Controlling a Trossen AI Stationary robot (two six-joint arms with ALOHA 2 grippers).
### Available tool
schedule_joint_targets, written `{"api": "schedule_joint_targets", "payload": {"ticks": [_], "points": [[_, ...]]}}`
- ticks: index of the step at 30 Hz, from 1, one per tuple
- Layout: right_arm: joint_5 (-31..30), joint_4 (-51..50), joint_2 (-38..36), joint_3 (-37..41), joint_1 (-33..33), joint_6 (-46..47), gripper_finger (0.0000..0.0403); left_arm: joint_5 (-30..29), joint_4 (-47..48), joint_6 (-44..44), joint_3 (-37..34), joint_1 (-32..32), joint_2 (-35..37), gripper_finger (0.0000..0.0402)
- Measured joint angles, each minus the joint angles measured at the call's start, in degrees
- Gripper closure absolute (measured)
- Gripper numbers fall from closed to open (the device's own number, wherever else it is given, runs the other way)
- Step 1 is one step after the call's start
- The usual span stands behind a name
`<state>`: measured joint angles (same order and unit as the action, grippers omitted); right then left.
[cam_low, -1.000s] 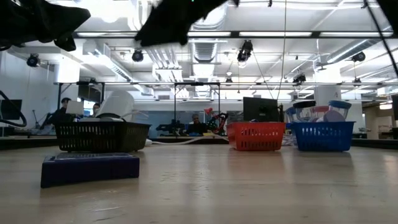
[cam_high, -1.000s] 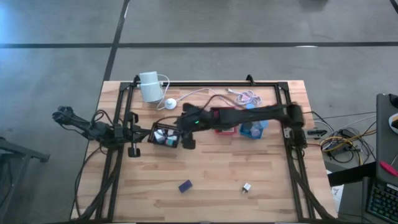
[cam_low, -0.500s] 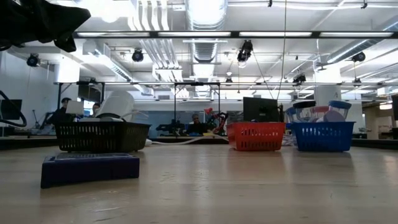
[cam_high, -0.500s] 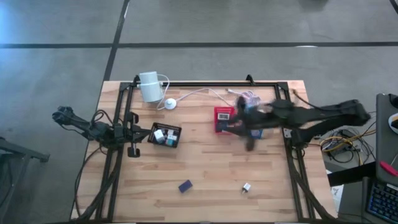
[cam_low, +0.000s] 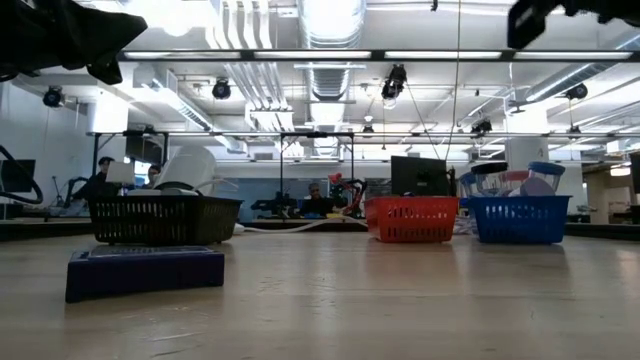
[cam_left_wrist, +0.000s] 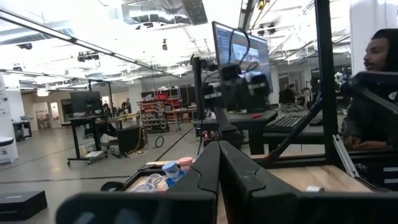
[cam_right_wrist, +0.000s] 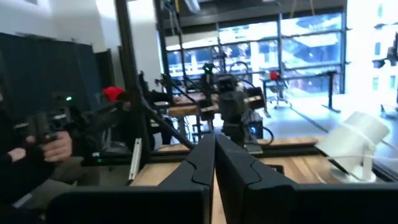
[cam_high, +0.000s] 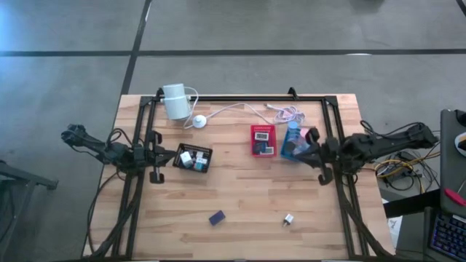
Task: Pick & Place Office items
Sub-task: Put the dark blue digital clock into the red bin
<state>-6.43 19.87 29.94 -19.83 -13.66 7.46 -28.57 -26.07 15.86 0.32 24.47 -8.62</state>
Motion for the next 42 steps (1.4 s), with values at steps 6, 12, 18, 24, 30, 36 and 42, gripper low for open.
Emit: {"api": "schedule_joint_targets", "payload": {"ticks": [6,12,18,24,30,36,42], "points": [[-0.35,3.35,-8.1,9.64,0.67,-4.25,0.0394,-1.63,-0.1,1.7,0.0,-0.01,0.0,0.039],[4.05,13.28,-12.17,18.9,0.67,-7.3,0.0394,-2.51,-0.69,0.01,0.0,-0.01,0.02,0.0391],[3.5,10.74,-13.52,19.31,0.69,-8.31,0.0394,-4.29,2.33,-4.43,0.0,0.0,-0.14,0.0391],[3.93,10.5,-13.45,19.31,0.69,-8.65,0.0394,-10.77,2.79,-7.11,0.0,0.0,-1.42,0.0394],[3.87,10.5,-13.45,19.29,0.69,-7.83,0.0394,-15.25,10.11,-10.55,6.33,0.03,-7.31,0.0398],[0.81,10.43,-13.3,19.29,0.69,-14.05,0.0394,-13.4,26.16,-16.5,21.07,0.13,-22.44,0.04],[-1.36,10.26,-13.32,19.29,0.69,-13.66,0.0394,-7.82,43.19,-31.01,35.78,0.13,-40.29,0.04]]}}
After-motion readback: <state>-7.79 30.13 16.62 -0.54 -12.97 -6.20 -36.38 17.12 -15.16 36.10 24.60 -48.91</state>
